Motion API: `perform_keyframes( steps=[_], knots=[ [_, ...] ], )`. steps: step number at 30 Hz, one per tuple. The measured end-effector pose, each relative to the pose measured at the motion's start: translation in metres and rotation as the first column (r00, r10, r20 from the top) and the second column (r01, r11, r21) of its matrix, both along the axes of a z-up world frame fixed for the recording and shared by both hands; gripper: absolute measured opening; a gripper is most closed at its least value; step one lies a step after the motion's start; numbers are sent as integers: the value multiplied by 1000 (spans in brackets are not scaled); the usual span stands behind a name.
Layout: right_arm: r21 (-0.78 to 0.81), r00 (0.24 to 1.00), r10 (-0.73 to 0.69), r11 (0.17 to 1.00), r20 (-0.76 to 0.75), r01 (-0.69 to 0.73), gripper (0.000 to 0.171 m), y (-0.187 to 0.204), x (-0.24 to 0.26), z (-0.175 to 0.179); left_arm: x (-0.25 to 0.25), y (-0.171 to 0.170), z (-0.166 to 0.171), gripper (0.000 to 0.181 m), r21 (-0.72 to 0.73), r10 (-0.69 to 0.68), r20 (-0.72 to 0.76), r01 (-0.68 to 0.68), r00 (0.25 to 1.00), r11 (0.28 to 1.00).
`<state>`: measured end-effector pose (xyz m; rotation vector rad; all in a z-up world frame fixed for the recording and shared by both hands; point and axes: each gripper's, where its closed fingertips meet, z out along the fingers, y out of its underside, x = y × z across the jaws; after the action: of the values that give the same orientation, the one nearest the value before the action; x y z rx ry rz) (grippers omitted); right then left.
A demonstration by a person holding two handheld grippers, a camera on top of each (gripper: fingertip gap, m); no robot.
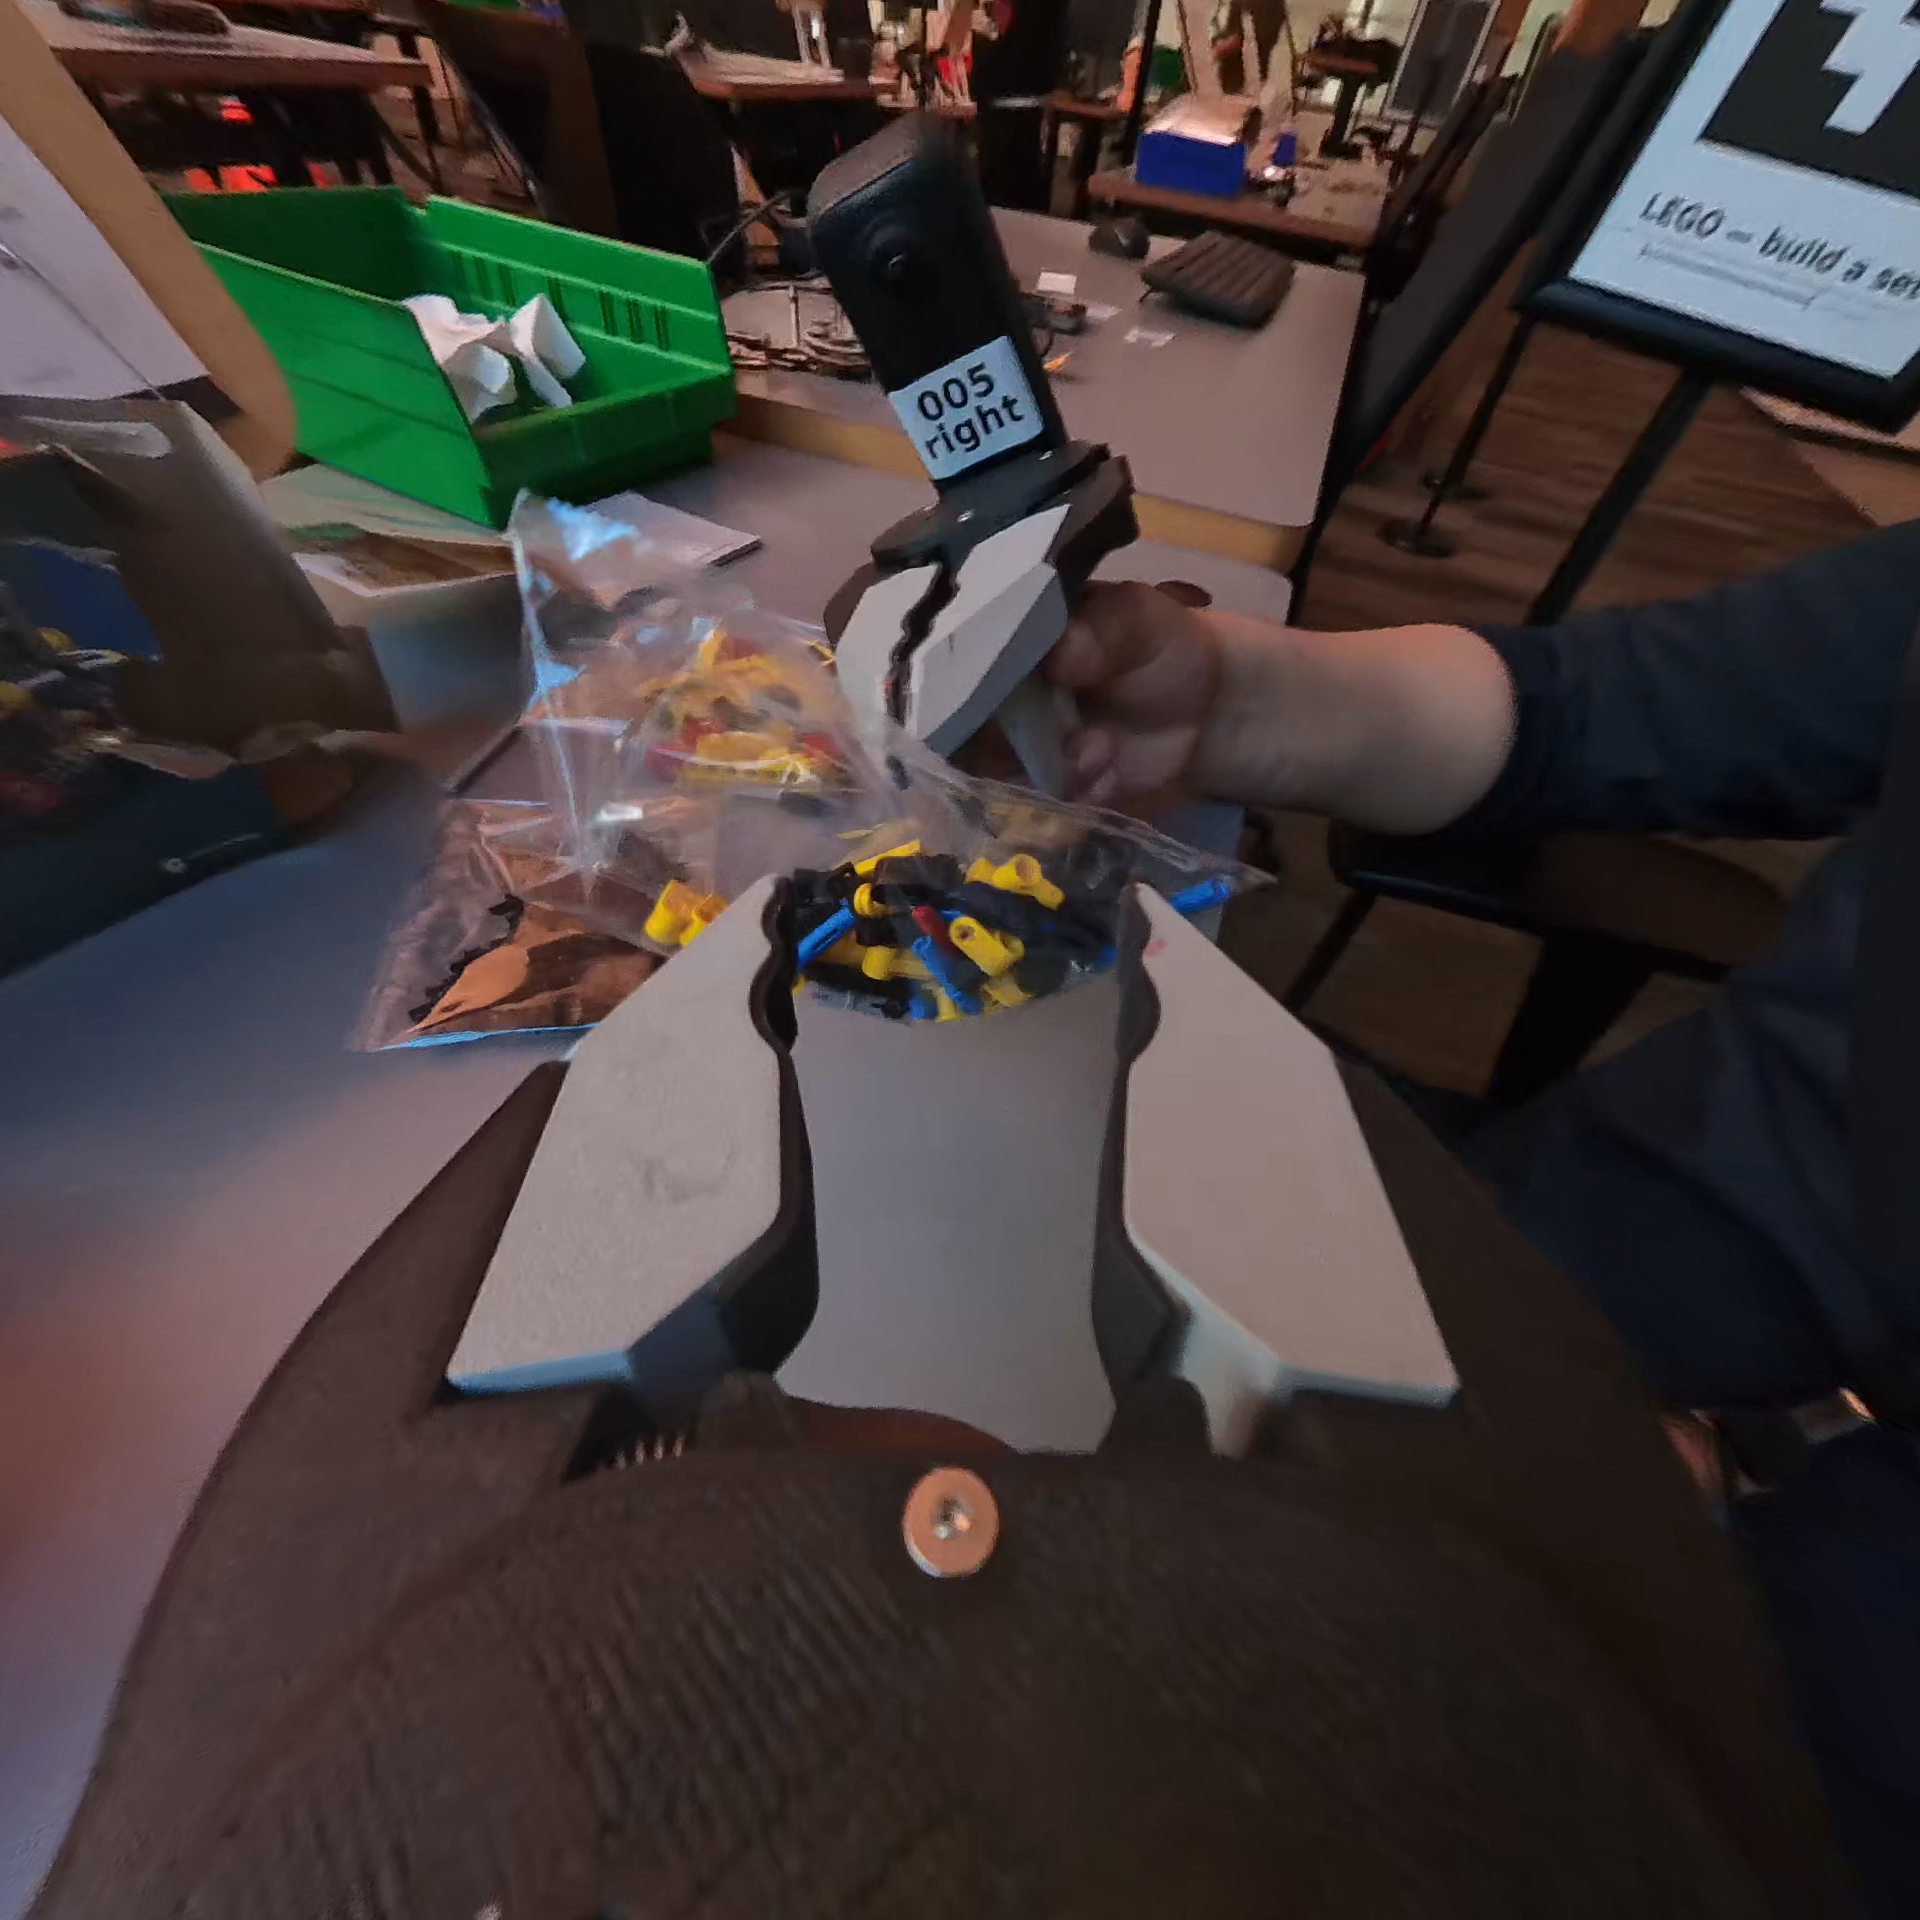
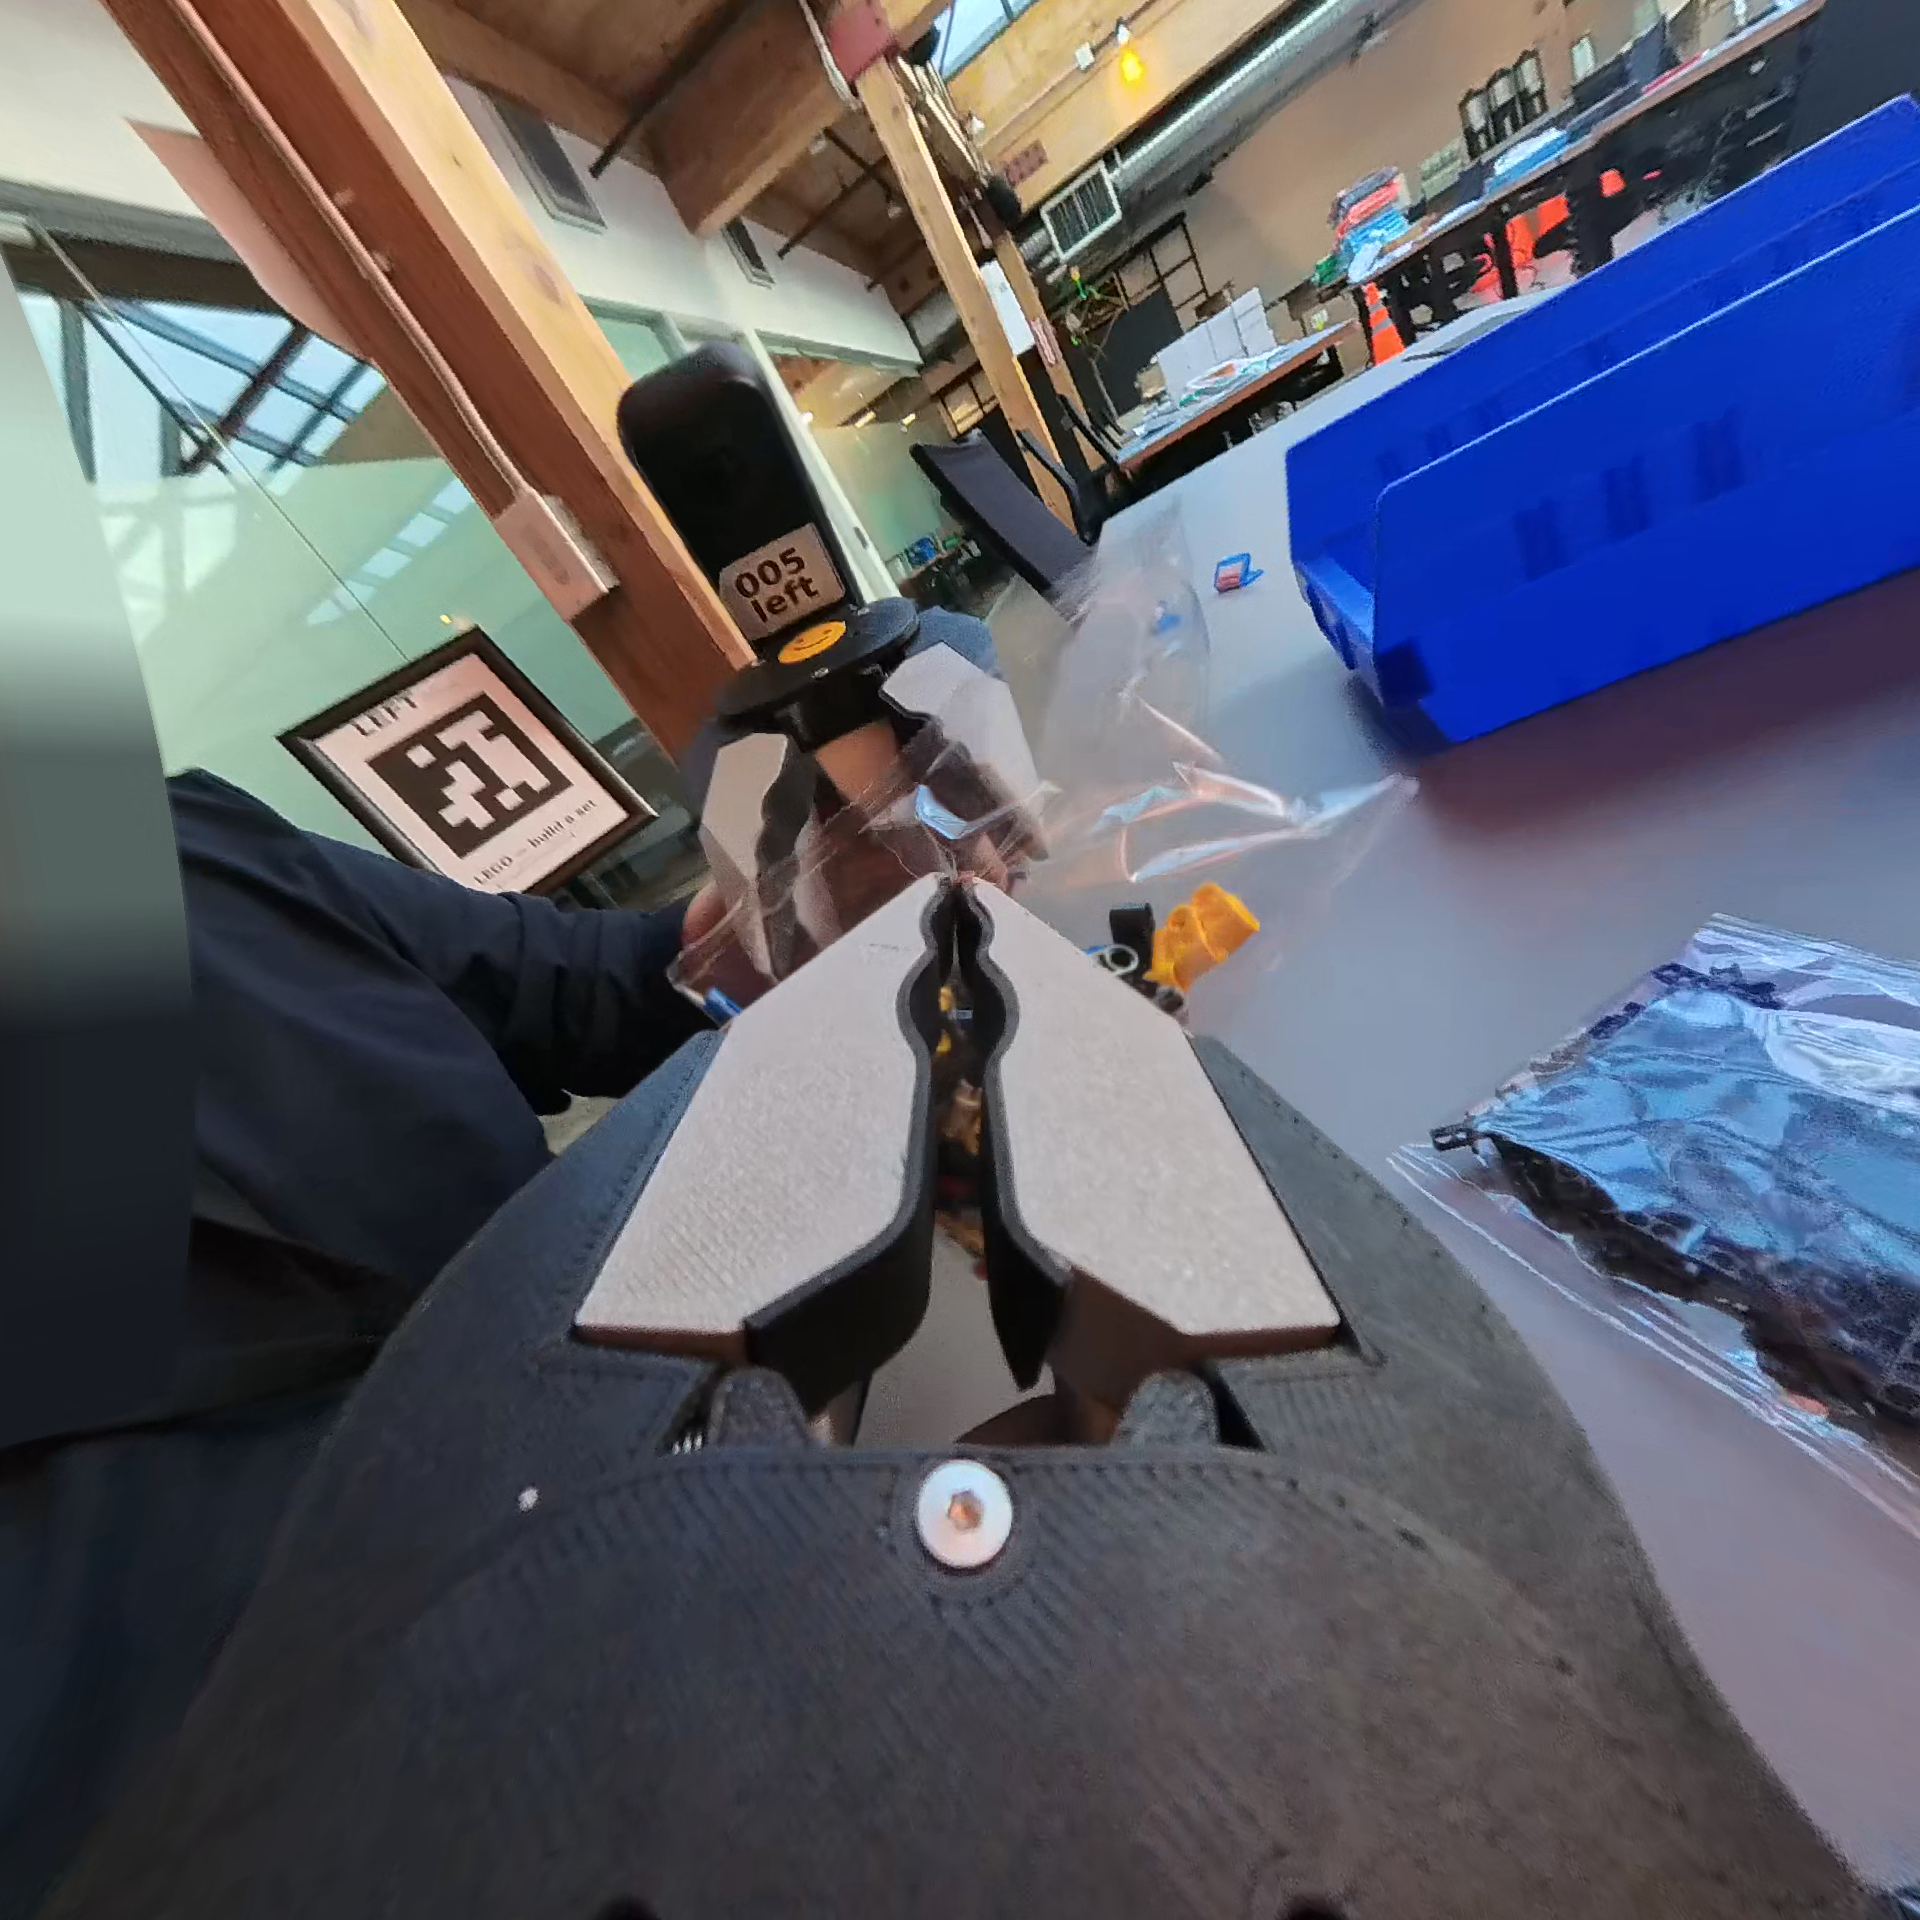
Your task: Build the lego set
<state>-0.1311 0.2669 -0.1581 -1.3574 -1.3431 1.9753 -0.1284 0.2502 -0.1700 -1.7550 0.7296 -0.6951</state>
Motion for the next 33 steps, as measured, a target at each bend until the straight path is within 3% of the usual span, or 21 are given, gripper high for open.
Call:
perform_keyframes(
  steps=[5, 11, 14, 18, 26, 30, 33],
  knots=[
    [-57, 999, 52, 997, 6, -52, 0, -14, -4, -2, 9, 4, 4, 34, 74, 19, 23, -21, 1000, 997],
    [-89, 997, 81, 993, 6, -80, 0, -19, -3, -2, 14, 6, 6, 21, 189, 65, -68, -51, 996, 981],
    [-31, 997, 67, 997, 24, -66, 0, -20, -4, -5, 10, 8, 1, 13, 212, 99, -152, -66, 983, 975],
    [-2, 998, 68, 998, 14, -68, 0, -18, -1, -3, 10, 6, 3, 10, 204, 77, -142, -46, 987, 978],
    [-26, 998, 69, 997, 6, -68, 0, -13, 1, 0, 1, 8, -3, 2, 273, 139, -307, -53, 942, 961],
    [37, 1000, -23, 999, -17, 24, 0, 1, 2, 4, -13, 11, 6, 0, 279, 189, -273, -110, 943, 954],
    [46, 1000, 10, 999, -21, -9, 0, -3, 5, 6, -14, 12, 6, 0, 270, 190, -255, -118, 948, 955]
  ],
)
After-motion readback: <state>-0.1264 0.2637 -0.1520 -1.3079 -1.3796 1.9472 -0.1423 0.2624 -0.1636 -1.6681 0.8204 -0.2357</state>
